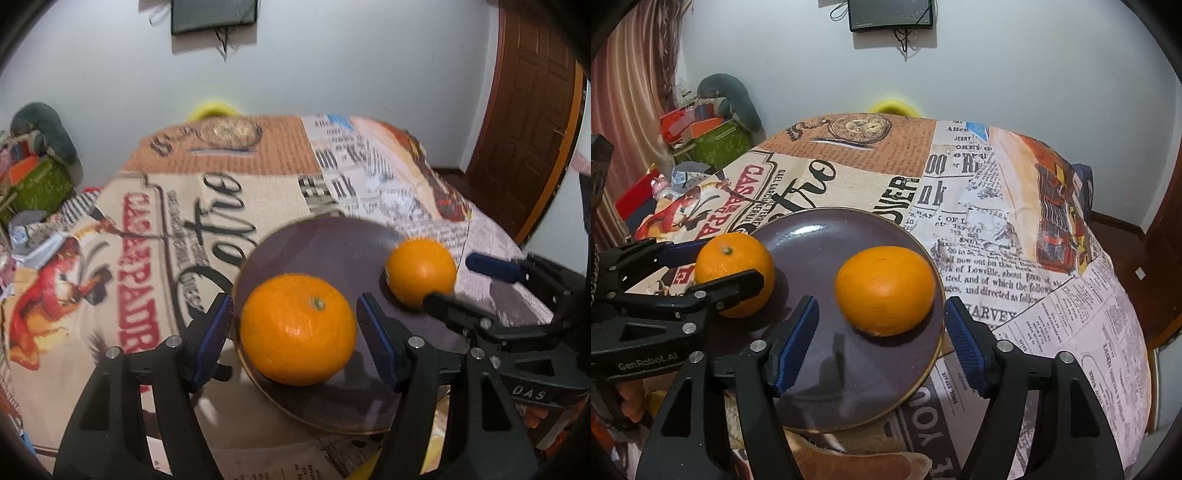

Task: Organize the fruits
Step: 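Carry both oranges onto the dark plate and open both grippers, then move both grippers back toward the two yellow cylindrical vegetables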

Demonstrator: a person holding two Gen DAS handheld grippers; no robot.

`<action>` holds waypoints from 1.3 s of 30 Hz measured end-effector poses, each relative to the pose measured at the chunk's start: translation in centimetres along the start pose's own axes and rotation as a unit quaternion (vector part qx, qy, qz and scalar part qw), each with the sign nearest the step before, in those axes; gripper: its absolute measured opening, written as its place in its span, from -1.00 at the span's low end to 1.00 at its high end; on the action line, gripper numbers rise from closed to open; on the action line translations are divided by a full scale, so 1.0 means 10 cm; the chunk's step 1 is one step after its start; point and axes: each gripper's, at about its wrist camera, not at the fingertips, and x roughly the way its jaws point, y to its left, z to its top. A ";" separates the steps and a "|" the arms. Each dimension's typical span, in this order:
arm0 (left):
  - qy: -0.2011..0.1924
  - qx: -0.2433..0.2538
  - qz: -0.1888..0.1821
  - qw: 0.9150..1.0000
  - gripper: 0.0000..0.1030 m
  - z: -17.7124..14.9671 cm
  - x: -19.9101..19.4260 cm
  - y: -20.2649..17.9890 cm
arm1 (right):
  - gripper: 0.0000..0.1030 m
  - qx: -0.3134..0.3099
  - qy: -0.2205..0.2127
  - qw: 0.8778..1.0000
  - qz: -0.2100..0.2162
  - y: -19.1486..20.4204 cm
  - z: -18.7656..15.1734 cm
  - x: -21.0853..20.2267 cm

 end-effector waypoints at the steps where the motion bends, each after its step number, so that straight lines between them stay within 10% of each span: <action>1: -0.008 0.001 0.001 1.000 0.45 0.01 -0.05 0.00 | 0.32 0.001 0.000 1.000 0.001 -0.01 -0.01 -0.02; 24: -0.064 0.008 0.010 0.998 0.64 -0.26 -1.41 -0.12 | 0.39 0.008 -0.044 0.999 -0.030 0.08 -0.43 -1.25; 39: -0.042 0.010 0.015 0.999 0.76 -0.86 -1.93 -0.19 | 0.57 0.020 0.003 0.999 -0.031 0.20 -1.10 -1.70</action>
